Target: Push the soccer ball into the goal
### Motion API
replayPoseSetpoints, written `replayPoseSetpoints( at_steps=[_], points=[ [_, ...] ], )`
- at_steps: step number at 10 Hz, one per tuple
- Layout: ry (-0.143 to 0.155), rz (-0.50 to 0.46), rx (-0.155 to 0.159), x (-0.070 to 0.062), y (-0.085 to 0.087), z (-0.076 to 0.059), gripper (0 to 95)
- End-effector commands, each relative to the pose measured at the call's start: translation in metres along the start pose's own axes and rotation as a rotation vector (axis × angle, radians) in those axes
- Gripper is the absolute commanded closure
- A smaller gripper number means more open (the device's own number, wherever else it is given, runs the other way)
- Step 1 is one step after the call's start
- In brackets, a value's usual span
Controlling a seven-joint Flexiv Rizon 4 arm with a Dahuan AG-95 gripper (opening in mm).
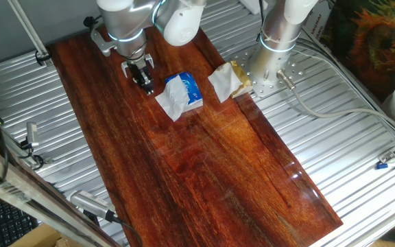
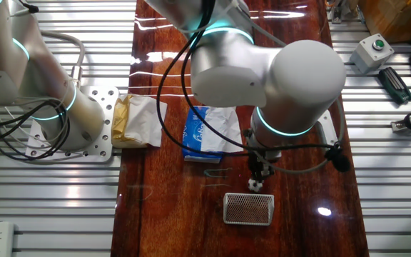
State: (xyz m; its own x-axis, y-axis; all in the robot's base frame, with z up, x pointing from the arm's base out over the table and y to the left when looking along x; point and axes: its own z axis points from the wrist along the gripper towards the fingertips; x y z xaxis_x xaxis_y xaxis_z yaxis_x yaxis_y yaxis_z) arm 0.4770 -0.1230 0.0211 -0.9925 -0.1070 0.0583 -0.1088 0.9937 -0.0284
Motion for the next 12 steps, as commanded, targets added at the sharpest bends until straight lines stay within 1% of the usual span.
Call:
replayPoseSetpoints(
  at_steps=[1,2,3,5,6,7,8,9,10,11,12],
  points=[
    [0.002,0.016,0.024,0.002,-0.001,-0.001,0.0],
    [0.004,0.026,0.039,0.002,-0.001,0.0,0.0],
    [0.002,0.031,0.038,0.002,-0.001,0.001,0.0],
    [-0.011,0.032,0.029,0.001,-0.002,0.004,0.0],
    [-0.021,0.03,0.021,0.0,-0.002,0.006,0.0],
    [-0.024,0.025,0.008,-0.002,-0.002,0.007,0.0],
    [-0.023,0.006,0.003,-0.007,-0.004,0.003,0.0],
    [-0.01,-0.015,0.005,-0.016,-0.007,-0.006,0.0],
    [0.003,-0.018,0.004,-0.022,-0.009,-0.013,0.0],
    [0.01,-0.017,-0.001,-0.031,-0.011,-0.019,0.0],
    [0.012,-0.023,-0.011,-0.036,-0.012,-0.022,0.0]
  ],
)
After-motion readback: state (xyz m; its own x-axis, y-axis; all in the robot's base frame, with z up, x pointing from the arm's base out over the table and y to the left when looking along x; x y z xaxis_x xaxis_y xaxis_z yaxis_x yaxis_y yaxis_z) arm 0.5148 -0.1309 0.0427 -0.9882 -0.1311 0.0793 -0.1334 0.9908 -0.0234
